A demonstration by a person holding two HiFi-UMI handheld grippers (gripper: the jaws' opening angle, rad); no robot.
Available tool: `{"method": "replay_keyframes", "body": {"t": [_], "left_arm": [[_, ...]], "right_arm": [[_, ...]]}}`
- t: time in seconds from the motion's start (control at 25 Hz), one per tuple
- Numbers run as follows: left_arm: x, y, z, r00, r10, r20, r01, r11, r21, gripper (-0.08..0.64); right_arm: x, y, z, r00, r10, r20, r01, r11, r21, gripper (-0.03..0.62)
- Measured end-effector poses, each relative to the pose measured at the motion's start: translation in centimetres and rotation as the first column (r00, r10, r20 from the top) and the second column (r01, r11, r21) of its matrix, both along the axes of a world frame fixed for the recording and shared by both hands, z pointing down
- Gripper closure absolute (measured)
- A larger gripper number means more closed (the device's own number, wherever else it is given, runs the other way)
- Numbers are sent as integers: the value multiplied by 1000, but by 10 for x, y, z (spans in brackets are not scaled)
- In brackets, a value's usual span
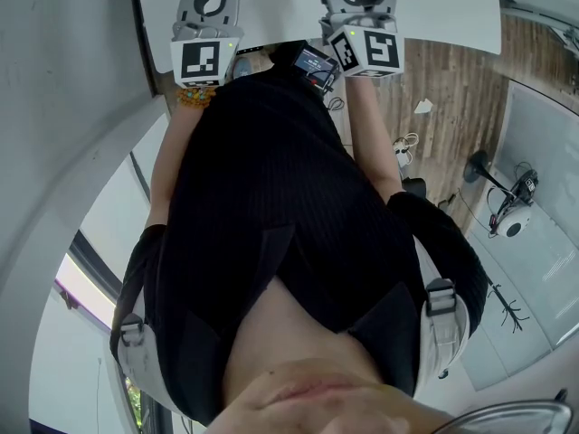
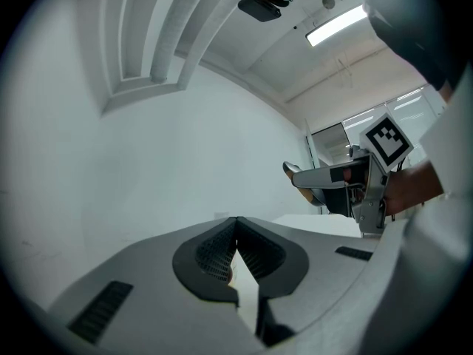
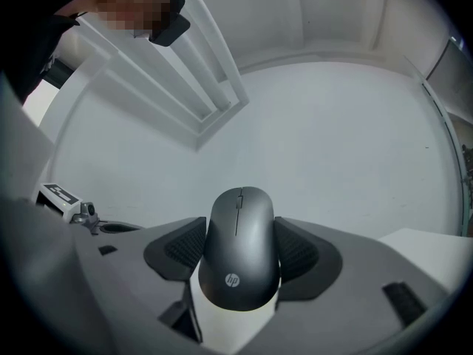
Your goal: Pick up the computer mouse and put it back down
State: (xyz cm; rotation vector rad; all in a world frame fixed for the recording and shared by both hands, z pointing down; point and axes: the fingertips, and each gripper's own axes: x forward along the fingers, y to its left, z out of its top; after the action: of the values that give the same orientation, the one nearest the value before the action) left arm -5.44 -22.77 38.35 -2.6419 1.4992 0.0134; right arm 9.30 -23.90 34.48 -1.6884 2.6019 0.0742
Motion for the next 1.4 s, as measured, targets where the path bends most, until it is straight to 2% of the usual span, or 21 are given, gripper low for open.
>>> {"method": "replay_keyframes", "body": {"t": [0.44,0.56,0.88,1.12,1.4], "left_arm": [[-3,-2,3,1000,-13,1,13,1000,-8,546],[-6,-2,5,1000,-17,5,17,1000,-13,546],[-13,0,5,999,-40,9,40,999,-12,546],[-17,-1,6,998,-55,8,55,998,-12,546],[-18,-1,6,998,-65,4,65,998,-7,546]], "right_arm": [[3,-11,27,1000,5,-25,-7,997,-77,314],[1,-13,37,998,5,-59,-10,996,-93,314],[4,-22,70,997,7,-76,-21,982,-188,314],[8,-28,101,996,3,-94,-30,959,-280,314],[11,-36,141,997,15,-70,-42,909,-414,314]]}}
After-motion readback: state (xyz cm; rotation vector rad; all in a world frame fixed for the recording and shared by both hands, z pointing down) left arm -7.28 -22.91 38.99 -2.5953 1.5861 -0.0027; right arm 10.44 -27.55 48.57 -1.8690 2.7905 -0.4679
